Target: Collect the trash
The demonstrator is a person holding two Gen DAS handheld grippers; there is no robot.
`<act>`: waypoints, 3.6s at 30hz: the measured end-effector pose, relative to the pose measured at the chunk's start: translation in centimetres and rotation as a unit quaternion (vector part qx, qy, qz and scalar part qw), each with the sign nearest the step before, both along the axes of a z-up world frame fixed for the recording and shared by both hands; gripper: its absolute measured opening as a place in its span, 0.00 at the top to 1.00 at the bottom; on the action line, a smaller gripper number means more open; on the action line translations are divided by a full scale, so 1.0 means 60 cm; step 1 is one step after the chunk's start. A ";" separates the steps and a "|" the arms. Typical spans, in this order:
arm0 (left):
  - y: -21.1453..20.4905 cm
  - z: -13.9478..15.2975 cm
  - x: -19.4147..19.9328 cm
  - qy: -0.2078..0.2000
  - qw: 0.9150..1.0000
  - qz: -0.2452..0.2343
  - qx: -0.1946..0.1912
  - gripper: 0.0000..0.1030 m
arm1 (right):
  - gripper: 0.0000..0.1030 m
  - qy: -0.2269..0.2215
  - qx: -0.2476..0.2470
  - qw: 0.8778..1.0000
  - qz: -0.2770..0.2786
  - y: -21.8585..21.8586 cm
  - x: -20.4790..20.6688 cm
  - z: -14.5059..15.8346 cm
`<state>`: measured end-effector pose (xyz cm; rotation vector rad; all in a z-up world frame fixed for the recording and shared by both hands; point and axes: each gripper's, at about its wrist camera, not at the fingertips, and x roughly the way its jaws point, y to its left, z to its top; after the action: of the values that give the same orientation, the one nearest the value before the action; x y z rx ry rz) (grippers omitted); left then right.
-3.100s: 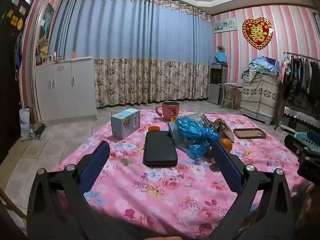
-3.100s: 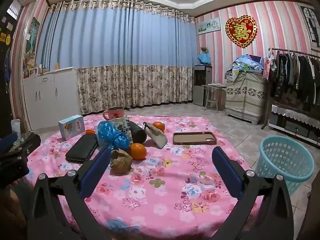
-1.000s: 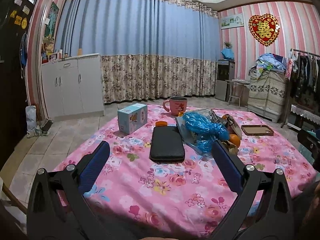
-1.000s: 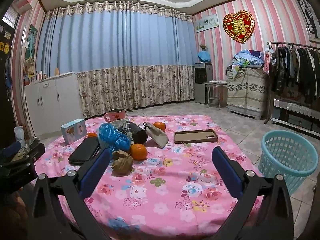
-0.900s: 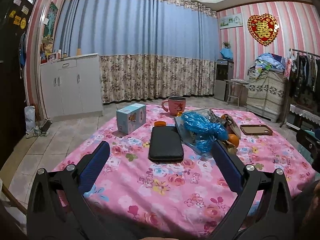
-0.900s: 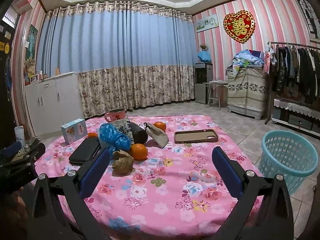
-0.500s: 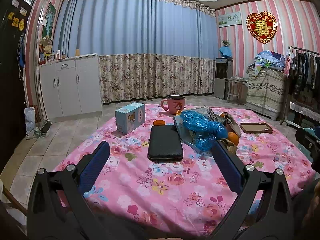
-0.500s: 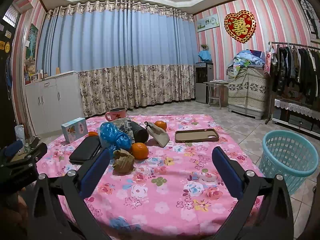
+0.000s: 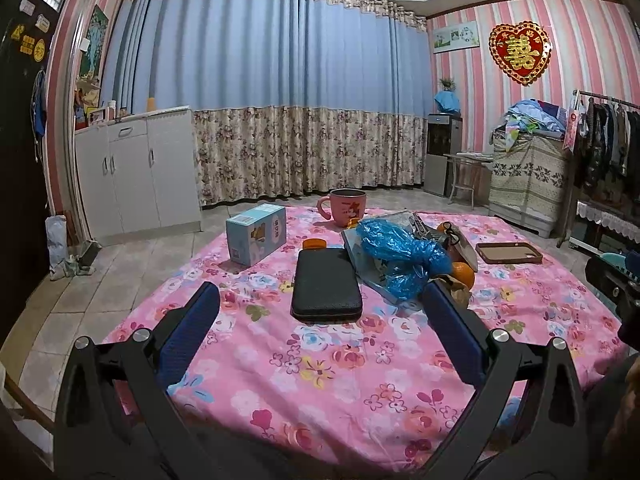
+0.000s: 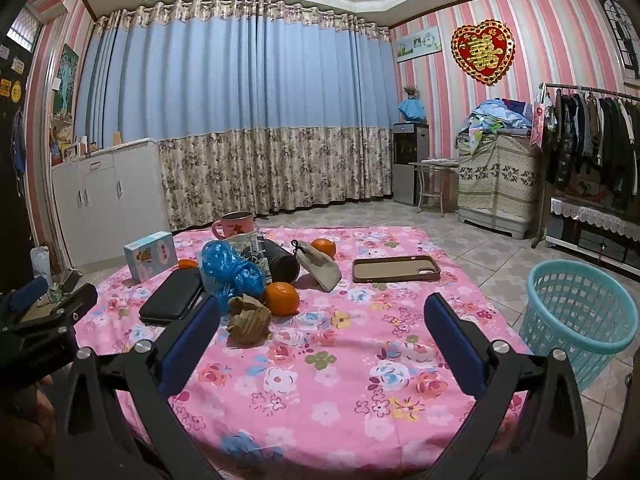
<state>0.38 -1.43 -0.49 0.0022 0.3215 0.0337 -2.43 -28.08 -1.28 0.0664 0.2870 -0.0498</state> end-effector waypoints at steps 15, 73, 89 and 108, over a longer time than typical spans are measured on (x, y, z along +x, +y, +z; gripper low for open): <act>0.001 0.001 -0.001 -0.001 1.000 -0.002 -0.006 0.05 | 0.04 0.003 -0.002 1.000 0.001 0.000 0.001 -0.002; 0.069 0.040 0.235 0.039 0.996 0.031 0.077 0.05 | 0.10 0.182 -0.007 0.979 0.091 0.102 0.344 -0.058; -0.003 0.018 0.289 0.119 0.992 -0.033 0.006 0.05 | 0.76 0.127 -0.004 0.988 0.090 0.047 0.333 0.017; -0.204 -0.072 0.387 0.207 0.968 -0.096 0.100 0.27 | 0.75 0.138 0.066 0.988 0.016 -0.135 0.401 0.034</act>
<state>23.58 -13.69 -4.78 0.2428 0.7345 -0.1298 21.63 -36.19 0.73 0.1882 0.5691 -0.0079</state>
